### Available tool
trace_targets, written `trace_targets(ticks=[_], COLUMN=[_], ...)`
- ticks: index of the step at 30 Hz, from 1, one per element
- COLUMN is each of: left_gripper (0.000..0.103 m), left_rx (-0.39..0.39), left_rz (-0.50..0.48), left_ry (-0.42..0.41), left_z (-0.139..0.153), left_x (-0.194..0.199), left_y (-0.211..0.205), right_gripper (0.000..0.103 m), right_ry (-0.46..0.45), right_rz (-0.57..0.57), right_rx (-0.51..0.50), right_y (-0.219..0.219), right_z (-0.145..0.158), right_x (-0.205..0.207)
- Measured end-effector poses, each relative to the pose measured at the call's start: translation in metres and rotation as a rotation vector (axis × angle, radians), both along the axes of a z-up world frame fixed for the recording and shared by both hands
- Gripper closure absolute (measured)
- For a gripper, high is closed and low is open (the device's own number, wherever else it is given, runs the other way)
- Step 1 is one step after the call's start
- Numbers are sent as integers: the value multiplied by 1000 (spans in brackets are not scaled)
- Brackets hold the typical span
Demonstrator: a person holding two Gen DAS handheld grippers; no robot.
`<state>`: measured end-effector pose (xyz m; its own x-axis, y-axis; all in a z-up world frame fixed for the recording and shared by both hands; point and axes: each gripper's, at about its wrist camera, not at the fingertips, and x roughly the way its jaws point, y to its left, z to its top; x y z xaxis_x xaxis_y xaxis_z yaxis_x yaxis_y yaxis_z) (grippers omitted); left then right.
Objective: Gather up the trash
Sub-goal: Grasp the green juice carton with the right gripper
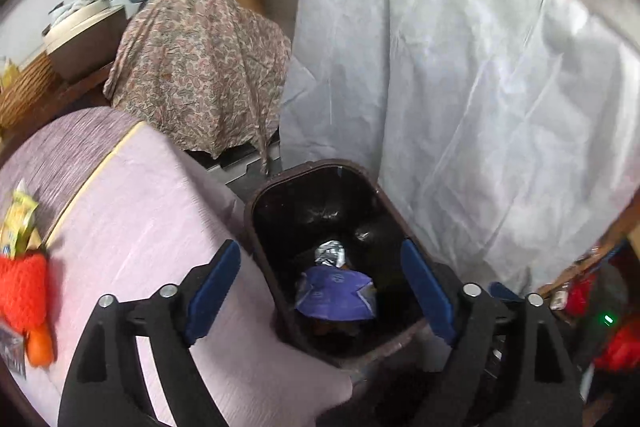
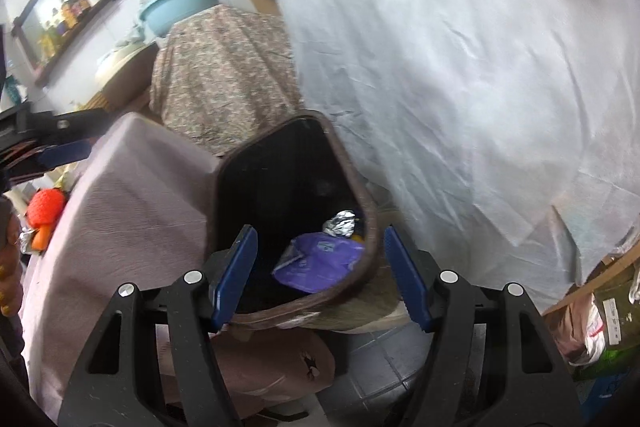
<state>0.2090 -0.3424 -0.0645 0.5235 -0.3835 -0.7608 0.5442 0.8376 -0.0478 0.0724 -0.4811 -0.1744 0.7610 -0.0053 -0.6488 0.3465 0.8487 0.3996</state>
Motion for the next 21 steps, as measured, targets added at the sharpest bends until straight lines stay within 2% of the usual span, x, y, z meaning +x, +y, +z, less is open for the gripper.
trace_targets(ticks=[1,2,7,12,15,17,21], left_gripper=[19,18,13,10,9,9,9], left_rx=[-19,-29,-96,-167,-136,-94,-57], left_rz=[6,10,58,160,228,277,384], left_ry=[-7,-13,-63,-115,-157,-179,-169], left_z=[6,9,33,51,52,49,39], left_x=[-5,-9,-29,-48,-58,-63,-63], left_y=[13,22,87,163,200,224,275], right_gripper=[26,25,25,25,24,19,17], right_ry=[-11,-20,-59,-99,-118,-131,-170], right_rz=[18,28,105,237,342,440,634], right_rx=[0,-1,-6,8,1,-7,-58], right_y=[5,9,41,79,108,134,190], right_z=[4,8,29,51,66,77,102], right_x=[1,2,11,23,31,38,48])
